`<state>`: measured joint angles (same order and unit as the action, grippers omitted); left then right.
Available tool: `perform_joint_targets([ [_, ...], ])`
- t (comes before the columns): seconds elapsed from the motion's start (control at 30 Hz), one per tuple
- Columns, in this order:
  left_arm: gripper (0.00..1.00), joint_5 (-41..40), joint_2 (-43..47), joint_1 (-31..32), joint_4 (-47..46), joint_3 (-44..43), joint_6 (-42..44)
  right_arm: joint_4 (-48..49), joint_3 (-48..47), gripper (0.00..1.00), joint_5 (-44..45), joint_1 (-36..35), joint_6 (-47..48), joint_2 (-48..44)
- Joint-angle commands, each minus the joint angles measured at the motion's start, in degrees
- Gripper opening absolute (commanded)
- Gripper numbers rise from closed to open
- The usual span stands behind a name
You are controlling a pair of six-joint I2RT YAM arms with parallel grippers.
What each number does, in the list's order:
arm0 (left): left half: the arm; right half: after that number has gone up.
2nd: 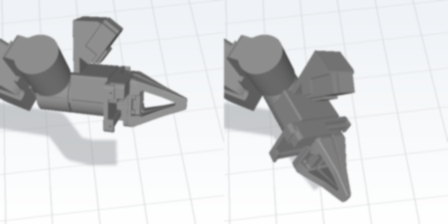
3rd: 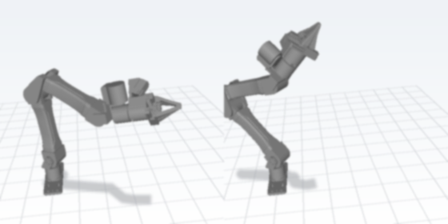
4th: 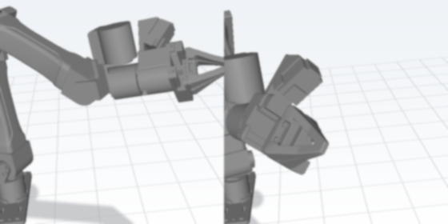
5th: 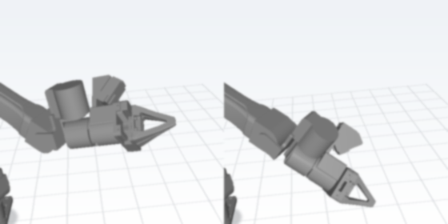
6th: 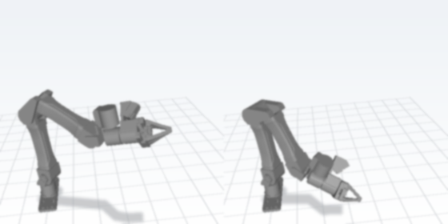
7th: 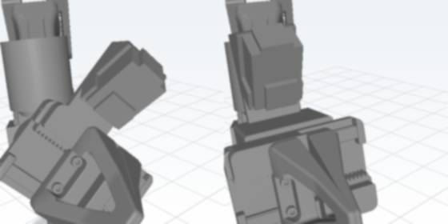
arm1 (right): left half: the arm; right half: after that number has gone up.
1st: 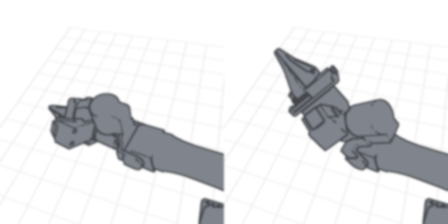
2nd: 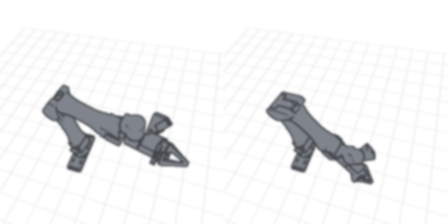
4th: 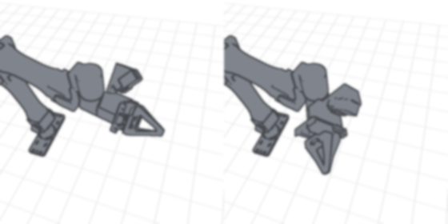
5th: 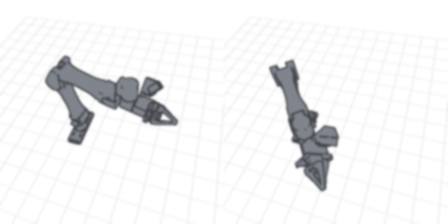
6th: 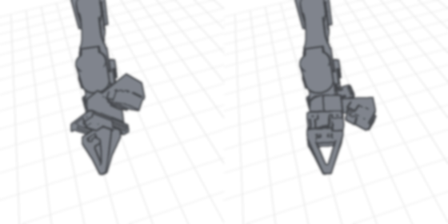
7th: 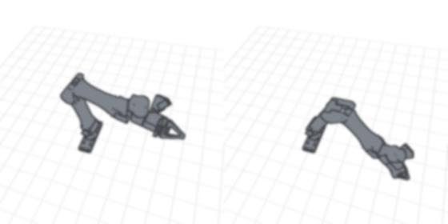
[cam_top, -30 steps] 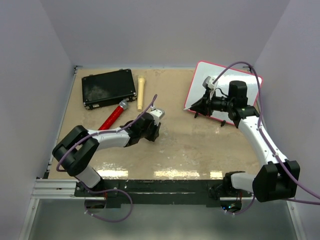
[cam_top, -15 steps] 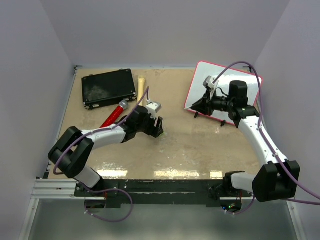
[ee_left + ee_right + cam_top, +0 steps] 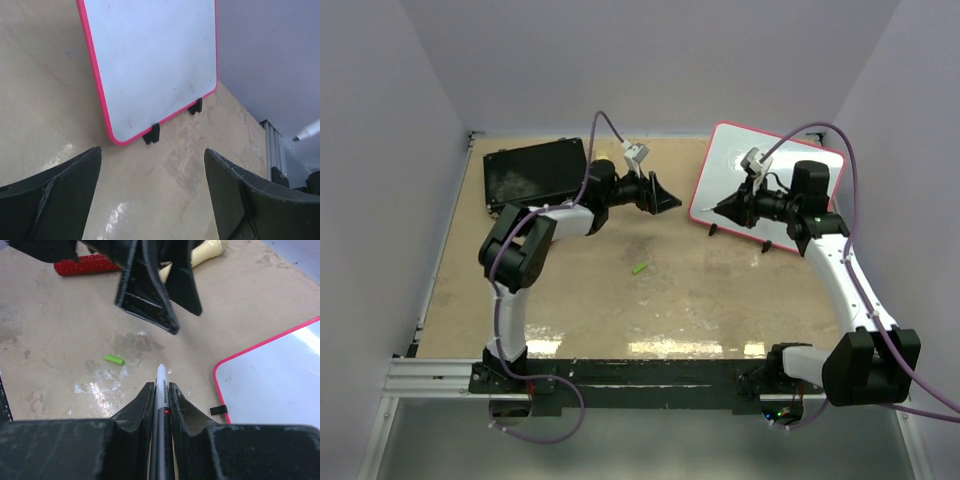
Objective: Write a sentence on the whiteboard
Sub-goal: Place the pen cap at the center of the board, then pick up the whiteboard from the whiteboard stand.
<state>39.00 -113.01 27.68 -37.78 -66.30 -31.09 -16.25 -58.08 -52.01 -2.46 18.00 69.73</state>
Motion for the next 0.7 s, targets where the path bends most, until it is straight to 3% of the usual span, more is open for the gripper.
perform_joint_targets([
  [0.0, 0.88, 8.5, -10.9, -0.6, -10.2, -13.2, -8.8, 1.0, -1.2, 0.0, -1.5, 0.6, -0.4, -0.8],
  [0.4, 0.8, 10.0, -33.5, -0.3, -19.1, -35.8, -22.7, 0.6, -1.3, 0.0, -3.0, 0.6, -0.1, -0.2],
  [0.67, 0.68, 10.6, -43.4, 1.1, -17.1, -50.3, -26.3, 0.3, -1.4, 0.0, -3.4, 0.6, 0.2, 0.4],
])
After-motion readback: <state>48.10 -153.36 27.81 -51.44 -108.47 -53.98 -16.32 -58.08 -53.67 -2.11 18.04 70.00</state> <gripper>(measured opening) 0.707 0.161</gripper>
